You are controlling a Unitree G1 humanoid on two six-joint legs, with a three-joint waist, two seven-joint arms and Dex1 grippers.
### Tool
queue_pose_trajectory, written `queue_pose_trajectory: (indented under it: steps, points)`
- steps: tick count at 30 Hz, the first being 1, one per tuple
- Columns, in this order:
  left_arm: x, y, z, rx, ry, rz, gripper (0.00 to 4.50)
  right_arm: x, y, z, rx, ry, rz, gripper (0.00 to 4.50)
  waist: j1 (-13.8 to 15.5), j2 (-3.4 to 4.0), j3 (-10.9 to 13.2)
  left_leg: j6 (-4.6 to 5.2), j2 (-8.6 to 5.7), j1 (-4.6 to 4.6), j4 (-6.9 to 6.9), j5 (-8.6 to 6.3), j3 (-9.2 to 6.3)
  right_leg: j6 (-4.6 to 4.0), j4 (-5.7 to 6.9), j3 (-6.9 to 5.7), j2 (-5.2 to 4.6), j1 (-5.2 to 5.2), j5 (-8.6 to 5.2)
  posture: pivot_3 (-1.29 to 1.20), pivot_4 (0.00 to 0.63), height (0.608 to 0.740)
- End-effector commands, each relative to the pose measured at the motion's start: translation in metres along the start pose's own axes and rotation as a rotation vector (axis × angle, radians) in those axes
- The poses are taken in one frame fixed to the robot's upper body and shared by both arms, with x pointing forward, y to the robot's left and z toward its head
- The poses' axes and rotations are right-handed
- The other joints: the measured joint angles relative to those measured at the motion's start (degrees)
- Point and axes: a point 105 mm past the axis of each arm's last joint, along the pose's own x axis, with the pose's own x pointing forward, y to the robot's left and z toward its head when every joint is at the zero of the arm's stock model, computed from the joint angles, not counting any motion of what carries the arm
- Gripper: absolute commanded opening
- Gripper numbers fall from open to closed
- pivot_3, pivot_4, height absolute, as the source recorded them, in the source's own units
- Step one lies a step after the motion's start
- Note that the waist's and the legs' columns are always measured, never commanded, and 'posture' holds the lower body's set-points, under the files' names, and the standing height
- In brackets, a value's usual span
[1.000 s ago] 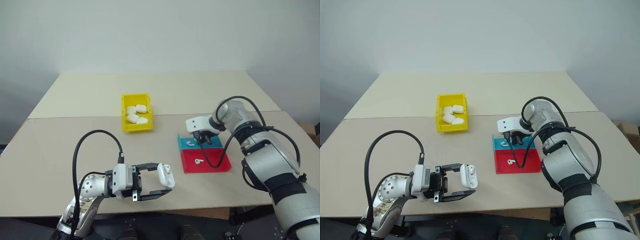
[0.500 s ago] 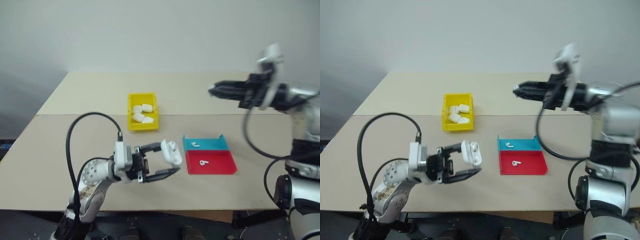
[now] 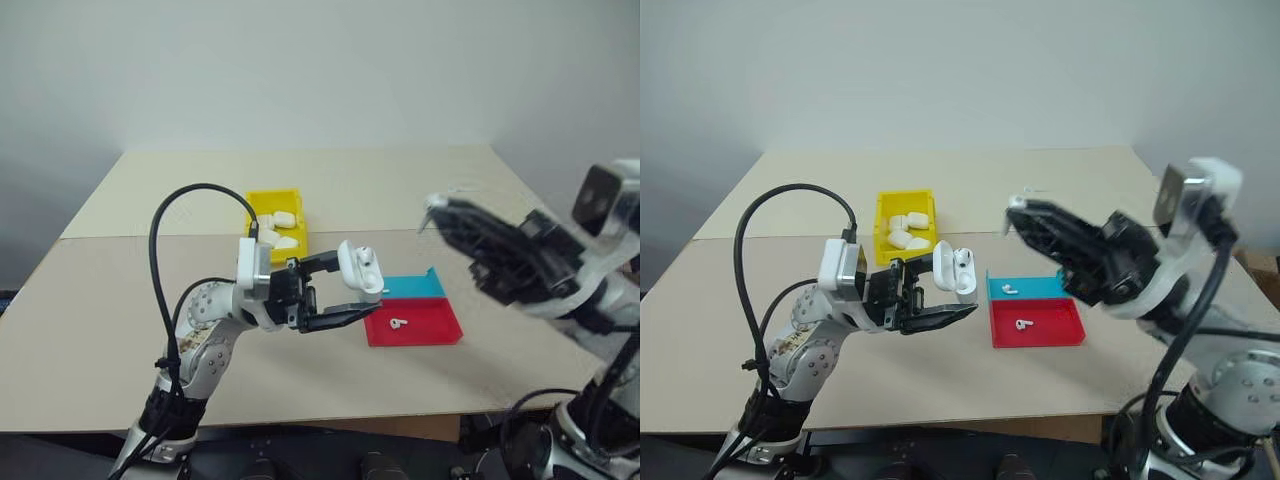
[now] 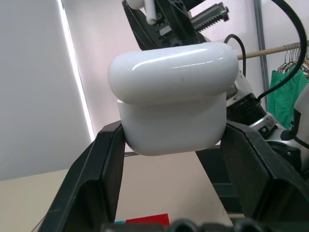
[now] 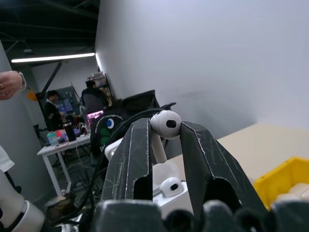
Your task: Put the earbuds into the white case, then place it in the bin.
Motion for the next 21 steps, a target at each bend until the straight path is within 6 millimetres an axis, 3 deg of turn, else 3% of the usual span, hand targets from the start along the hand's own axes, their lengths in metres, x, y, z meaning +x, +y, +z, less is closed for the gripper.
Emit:
queue_pose_trajectory:
  steps: [1,10,21]
  points:
    - [0.002,0.001,0.008,0.023,-0.026,-0.021,2.78,0.004,0.014,-0.001,0.001,-0.004,0.036,0.88,0.1,0.0,0.0,0.0,0.0,0.0,0.0,0.0,0.01,0.01,-0.01,0.0,-0.01,0.0,0.0,0.0,0.15,0.74]
    - [0.003,-0.001,0.004,0.016,-0.022,-0.034,2.78,0.006,0.022,-0.017,0.046,0.065,0.06,0.88,0.1,-0.01,0.0,0.0,0.01,0.02,-0.01,0.0,-0.01,0.17,-0.06,0.0,0.01,0.03,-0.1,0.0,0.15,0.74]
    - [0.004,-0.005,0.002,0.022,-0.024,-0.028,2.78,0.013,0.018,-0.031,0.053,0.098,0.048,0.88,0.2,-0.02,0.0,0.0,0.0,-0.01,-0.01,0.0,-0.01,0.14,-0.14,-0.01,0.0,0.02,-0.14,0.0,0.15,0.74]
